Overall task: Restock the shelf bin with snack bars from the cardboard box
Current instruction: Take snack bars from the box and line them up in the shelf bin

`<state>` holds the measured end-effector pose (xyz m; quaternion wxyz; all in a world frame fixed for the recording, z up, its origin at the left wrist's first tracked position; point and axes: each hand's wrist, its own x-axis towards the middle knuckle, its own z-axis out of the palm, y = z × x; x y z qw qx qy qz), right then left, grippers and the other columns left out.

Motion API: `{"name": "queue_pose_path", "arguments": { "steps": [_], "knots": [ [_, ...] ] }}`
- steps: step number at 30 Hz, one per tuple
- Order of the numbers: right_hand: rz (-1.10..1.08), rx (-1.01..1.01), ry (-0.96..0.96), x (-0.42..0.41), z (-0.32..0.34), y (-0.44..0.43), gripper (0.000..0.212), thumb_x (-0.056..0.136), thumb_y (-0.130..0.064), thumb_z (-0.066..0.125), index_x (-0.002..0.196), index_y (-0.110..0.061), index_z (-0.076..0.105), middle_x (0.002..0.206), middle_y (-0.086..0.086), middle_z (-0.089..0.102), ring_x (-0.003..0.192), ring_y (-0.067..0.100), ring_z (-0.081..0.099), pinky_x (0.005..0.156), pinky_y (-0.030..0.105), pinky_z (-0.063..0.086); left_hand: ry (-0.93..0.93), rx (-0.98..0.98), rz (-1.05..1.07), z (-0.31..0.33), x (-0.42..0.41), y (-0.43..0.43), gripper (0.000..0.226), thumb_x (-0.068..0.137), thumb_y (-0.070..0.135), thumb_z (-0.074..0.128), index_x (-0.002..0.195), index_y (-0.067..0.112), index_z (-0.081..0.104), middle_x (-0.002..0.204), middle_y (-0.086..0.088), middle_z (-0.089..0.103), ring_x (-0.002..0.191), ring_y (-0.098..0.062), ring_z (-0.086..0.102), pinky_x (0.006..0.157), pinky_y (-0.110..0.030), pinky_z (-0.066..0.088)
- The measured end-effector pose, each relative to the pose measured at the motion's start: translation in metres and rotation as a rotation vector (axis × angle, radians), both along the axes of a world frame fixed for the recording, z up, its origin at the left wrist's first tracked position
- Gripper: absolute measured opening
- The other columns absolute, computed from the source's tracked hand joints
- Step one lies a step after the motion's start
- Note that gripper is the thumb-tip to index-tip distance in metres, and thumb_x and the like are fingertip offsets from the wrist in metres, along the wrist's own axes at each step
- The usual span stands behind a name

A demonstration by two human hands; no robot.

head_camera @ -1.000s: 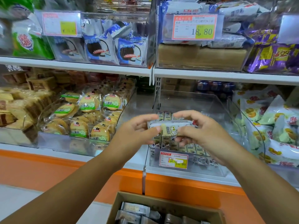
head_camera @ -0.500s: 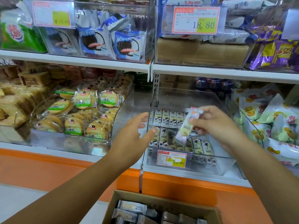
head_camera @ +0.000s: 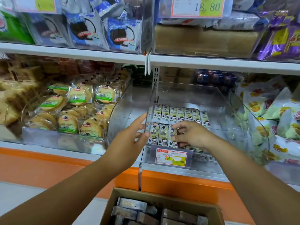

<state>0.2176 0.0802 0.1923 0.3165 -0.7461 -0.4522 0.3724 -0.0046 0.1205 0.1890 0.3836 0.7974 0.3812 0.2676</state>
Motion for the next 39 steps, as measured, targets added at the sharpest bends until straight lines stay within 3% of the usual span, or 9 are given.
{"name": "queue_pose_path", "arguments": {
  "steps": [7, 9, 13, 18, 23, 27, 32, 35, 39],
  "knots": [
    [0.045, 0.165, -0.372, -0.004, 0.012, -0.019, 0.03, 0.091, -0.029, 0.063, 0.122, -0.027, 0.06, 0.125, -0.004, 0.058, 0.082, 0.007, 0.06, 0.065, 0.021, 0.048, 0.122, 0.007, -0.045, -0.007, -0.021, -0.007, 0.045, 0.098, 0.035, 0.052, 0.142, 0.035, 0.04, 0.111, 0.015, 0.062, 0.099, -0.006, 0.066, 0.09, -0.039, 0.055],
    [0.015, 0.369, -0.498, -0.012, 0.025, -0.039, 0.023, 0.094, -0.027, 0.058, 0.116, -0.031, 0.062, 0.111, -0.011, 0.062, 0.075, -0.003, 0.054, 0.061, 0.015, 0.039, 0.215, -0.047, -0.073, -0.011, -0.035, -0.012, 0.033, 0.097, 0.04, 0.052, 0.13, 0.036, 0.047, 0.101, 0.012, 0.065, 0.091, -0.006, 0.067, 0.085, -0.037, 0.056],
    [0.041, 0.656, -0.417, -0.039, 0.025, -0.097, 0.015, 0.094, -0.019, 0.056, 0.1, -0.029, 0.064, 0.068, -0.012, 0.06, 0.058, 0.009, 0.051, 0.053, 0.021, 0.038, 0.447, -0.093, -0.148, -0.042, -0.071, -0.032, 0.012, 0.096, 0.034, 0.057, 0.107, 0.039, 0.056, 0.094, 0.01, 0.066, 0.082, -0.005, 0.063, 0.073, -0.021, 0.048],
    [0.519, 0.032, -0.588, -0.047, -0.081, -0.14, 0.024, 0.095, -0.029, 0.053, 0.118, -0.032, 0.059, 0.098, -0.013, 0.062, 0.081, 0.007, 0.057, 0.073, 0.029, 0.049, 0.716, -0.176, -0.359, -0.124, -0.088, -0.064, 0.04, 0.09, 0.054, 0.058, 0.118, 0.025, 0.06, 0.122, 0.002, 0.063, 0.112, -0.015, 0.062, 0.09, -0.018, 0.046],
    [0.381, -0.495, -0.275, -0.034, -0.211, -0.171, 0.035, 0.098, -0.03, 0.052, 0.132, -0.02, 0.051, 0.131, 0.005, 0.056, 0.112, 0.02, 0.057, 0.091, 0.032, 0.047, 0.569, -0.427, -0.231, -0.2, -0.056, -0.094, 0.037, 0.095, 0.021, 0.062, 0.132, 0.014, 0.056, 0.132, -0.009, 0.057, 0.115, -0.023, 0.06, 0.098, -0.032, 0.049],
    [0.115, -0.584, -0.026, -0.05, -0.266, -0.173, 0.044, 0.098, -0.033, 0.052, 0.137, -0.014, 0.047, 0.138, 0.006, 0.05, 0.122, 0.023, 0.051, 0.092, 0.029, 0.041, 0.509, -0.481, -0.082, -0.243, -0.038, -0.101, 0.043, 0.098, 0.024, 0.058, 0.139, 0.017, 0.049, 0.139, -0.006, 0.053, 0.112, -0.016, 0.058, 0.089, -0.027, 0.048],
    [-0.006, -0.534, 0.134, -0.072, -0.328, -0.162, 0.033, 0.086, -0.053, 0.06, 0.106, -0.028, 0.052, 0.094, 0.0, 0.056, 0.095, 0.029, 0.061, 0.087, 0.045, 0.053, 0.647, -0.31, 0.021, -0.28, -0.036, -0.088, 0.048, 0.093, 0.029, 0.064, 0.138, 0.021, 0.052, 0.136, -0.007, 0.053, 0.119, -0.024, 0.053, 0.099, -0.036, 0.047],
    [-0.124, -0.479, 0.112, -0.088, -0.339, -0.154, 0.057, 0.089, -0.041, 0.063, 0.136, -0.015, 0.043, 0.124, 0.013, 0.054, 0.114, 0.033, 0.055, 0.089, 0.04, 0.048, 0.723, -0.177, -0.01, -0.296, -0.036, -0.086, 0.052, 0.091, 0.023, 0.063, 0.141, 0.02, 0.049, 0.143, -0.008, 0.046, 0.132, -0.03, 0.037, 0.106, -0.04, 0.038],
    [-0.139, -0.45, -0.041, -0.102, -0.348, -0.15, 0.057, 0.092, -0.039, 0.057, 0.144, -0.026, 0.036, 0.132, 0.018, 0.038, 0.103, 0.038, 0.054, 0.086, 0.038, 0.048, 0.741, -0.097, -0.051, -0.312, -0.037, -0.09, 0.056, 0.089, 0.022, 0.066, 0.14, 0.019, 0.045, 0.141, -0.006, 0.045, 0.129, -0.03, 0.039, 0.104, -0.042, 0.04]
  ]
}}
